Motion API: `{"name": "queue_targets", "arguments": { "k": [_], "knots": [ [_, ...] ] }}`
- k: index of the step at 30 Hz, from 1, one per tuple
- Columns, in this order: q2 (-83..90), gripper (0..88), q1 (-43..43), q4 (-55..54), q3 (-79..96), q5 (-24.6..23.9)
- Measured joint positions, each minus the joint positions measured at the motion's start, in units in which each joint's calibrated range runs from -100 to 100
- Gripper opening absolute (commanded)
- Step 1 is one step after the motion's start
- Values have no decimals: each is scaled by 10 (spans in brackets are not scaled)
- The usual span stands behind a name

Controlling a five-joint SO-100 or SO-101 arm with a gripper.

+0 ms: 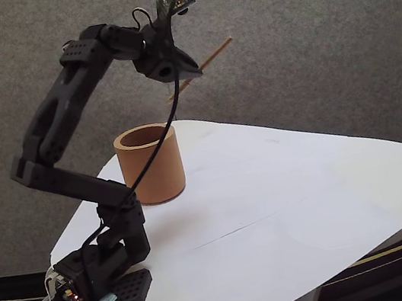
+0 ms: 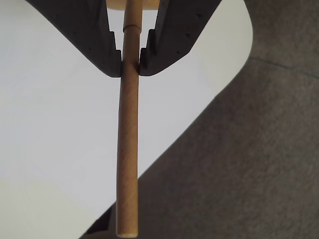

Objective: Grab the pen and put it in the pen holder.

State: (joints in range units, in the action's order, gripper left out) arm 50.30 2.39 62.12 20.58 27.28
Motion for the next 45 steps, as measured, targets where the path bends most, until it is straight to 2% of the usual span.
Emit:
{"name": "queue_targets", "arguments": {
  "k": [15,25,34,45],
  "knots": [
    [4,8,152,-94,23,76],
    [3,7,195,-319,178,110],
    [85,7,261,-430,329,146],
    [177,7,270,-534,508,170]
  ]
}}
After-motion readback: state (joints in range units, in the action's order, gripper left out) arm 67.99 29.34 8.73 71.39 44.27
